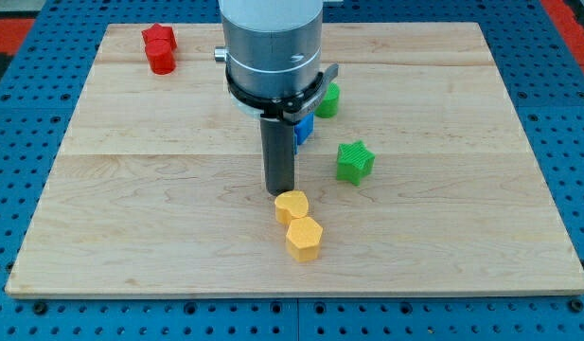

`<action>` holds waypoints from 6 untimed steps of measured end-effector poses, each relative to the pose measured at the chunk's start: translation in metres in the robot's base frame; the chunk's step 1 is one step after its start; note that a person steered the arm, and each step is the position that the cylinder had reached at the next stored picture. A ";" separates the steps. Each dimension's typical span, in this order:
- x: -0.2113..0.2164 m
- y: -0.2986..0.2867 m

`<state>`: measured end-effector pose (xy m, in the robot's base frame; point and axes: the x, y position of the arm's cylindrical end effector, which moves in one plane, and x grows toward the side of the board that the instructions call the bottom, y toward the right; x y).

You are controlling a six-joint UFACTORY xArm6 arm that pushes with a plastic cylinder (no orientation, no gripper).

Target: Slide the blue triangle parallel to the left of the yellow heart

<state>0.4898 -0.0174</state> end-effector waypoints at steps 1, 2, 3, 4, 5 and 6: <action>-0.011 0.000; -0.021 0.000; -0.022 0.002; -0.039 0.032; -0.063 0.062; -0.100 0.052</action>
<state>0.3901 0.0345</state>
